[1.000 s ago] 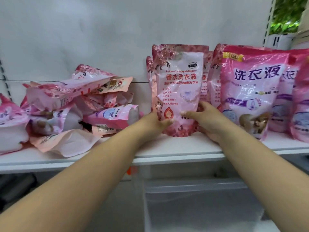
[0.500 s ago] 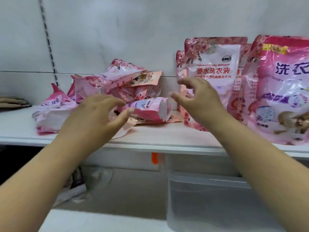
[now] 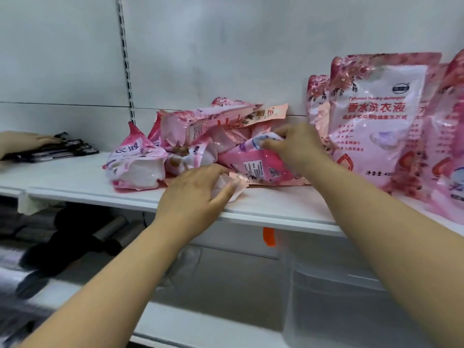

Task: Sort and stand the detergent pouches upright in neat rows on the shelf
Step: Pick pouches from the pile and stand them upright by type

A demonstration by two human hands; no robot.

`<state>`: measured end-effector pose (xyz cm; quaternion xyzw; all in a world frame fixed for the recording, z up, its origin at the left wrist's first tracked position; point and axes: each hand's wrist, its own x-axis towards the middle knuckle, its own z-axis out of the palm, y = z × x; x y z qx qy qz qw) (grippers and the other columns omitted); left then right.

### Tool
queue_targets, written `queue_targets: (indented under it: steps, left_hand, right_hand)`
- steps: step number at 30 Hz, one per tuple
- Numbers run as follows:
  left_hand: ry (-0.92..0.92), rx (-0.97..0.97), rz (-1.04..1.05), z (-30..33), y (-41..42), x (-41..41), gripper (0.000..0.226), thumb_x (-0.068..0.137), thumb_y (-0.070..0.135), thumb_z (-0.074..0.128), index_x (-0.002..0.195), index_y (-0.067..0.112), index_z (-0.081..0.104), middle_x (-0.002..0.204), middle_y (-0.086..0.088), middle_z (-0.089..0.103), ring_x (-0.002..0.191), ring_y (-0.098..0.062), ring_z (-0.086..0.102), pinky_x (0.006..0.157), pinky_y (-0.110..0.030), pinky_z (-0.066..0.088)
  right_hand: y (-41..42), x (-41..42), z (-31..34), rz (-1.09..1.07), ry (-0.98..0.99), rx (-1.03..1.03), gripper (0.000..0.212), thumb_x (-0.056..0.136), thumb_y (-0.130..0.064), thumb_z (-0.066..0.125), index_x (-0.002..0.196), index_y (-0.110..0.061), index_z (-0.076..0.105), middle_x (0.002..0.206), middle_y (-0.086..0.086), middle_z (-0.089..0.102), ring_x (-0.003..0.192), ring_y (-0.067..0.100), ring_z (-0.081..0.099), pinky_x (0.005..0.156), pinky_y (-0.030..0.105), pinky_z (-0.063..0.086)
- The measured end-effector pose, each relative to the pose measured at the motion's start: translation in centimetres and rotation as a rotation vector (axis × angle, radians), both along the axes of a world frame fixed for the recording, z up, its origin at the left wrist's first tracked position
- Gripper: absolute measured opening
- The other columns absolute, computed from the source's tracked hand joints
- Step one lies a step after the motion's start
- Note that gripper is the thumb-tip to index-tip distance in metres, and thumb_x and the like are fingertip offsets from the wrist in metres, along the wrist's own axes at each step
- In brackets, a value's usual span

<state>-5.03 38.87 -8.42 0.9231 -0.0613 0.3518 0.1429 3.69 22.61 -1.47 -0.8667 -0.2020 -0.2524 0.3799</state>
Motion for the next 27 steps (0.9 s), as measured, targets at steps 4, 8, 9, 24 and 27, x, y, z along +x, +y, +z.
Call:
queue_targets:
  steps: [4, 8, 9, 24, 27]
  left_hand:
    - [0.001, 0.003, -0.022, -0.2, 0.3, 0.4, 0.074, 0.071, 0.07, 0.008, 0.111, 0.029, 0.055, 0.11, 0.007, 0.062, 0.101, -0.015, 0.053, 0.072, -0.027, 0.034]
    - [-0.081, 0.002, -0.017, -0.3, 0.3, 0.3, 0.076, 0.075, 0.069, 0.006, 0.11, 0.025, 0.057, 0.108, 0.004, 0.063, 0.099, -0.017, 0.056, 0.07, -0.027, 0.032]
    - [-0.1, 0.003, -0.022, -0.4, 0.3, 0.4, 0.075, 0.076, 0.068, 0.006, 0.106, 0.024, 0.058, 0.102, 0.003, 0.064, 0.096, -0.019, 0.056, 0.068, -0.027, 0.031]
    - [0.462, -1.745, -0.726, -6.1, -8.7, -8.3, 0.071, 0.069, 0.065, 0.054, 0.116, 0.011, 0.062, 0.1, -0.009, 0.067, 0.076, -0.012, 0.065, 0.064, -0.028, 0.056]
    - [0.461, -1.807, -0.729, -7.3, -8.8, -7.5, 0.051, 0.061, 0.044, 0.057, 0.095, 0.008, 0.068, 0.078, -0.009, 0.071, 0.064, -0.018, 0.067, 0.059, -0.029, 0.056]
  right_hand:
    - [-1.0, -2.0, 0.2, 0.033, -0.072, 0.155, 0.017, 0.081, -0.022, 0.068, 0.095, -0.013, 0.072, 0.07, 0.0, 0.06, 0.06, 0.012, 0.05, 0.059, 0.021, 0.041]
    - [-2.5, -5.4, -0.2, 0.087, -0.118, 0.149, 0.01, 0.079, -0.02, 0.07, 0.089, -0.02, 0.072, 0.063, -0.009, 0.06, 0.057, 0.009, 0.052, 0.06, 0.028, 0.047]
    - [-3.0, -6.4, -0.2, 0.077, -0.145, 0.118, 0.009, 0.079, -0.02, 0.07, 0.087, -0.018, 0.074, 0.063, -0.007, 0.061, 0.057, 0.009, 0.053, 0.06, 0.029, 0.048]
    - [-3.3, -16.4, -13.7, -0.081, -0.551, 0.038, 0.028, 0.072, -0.02, 0.072, 0.096, -0.006, 0.07, 0.088, 0.004, 0.067, 0.083, 0.015, 0.051, 0.085, 0.013, 0.035]
    - [-3.5, -17.2, -15.9, 0.094, -0.346, 0.047, 0.049, 0.074, -0.046, 0.063, 0.107, -0.01, 0.066, 0.099, 0.0, 0.061, 0.095, 0.006, 0.05, 0.089, 0.005, 0.032]
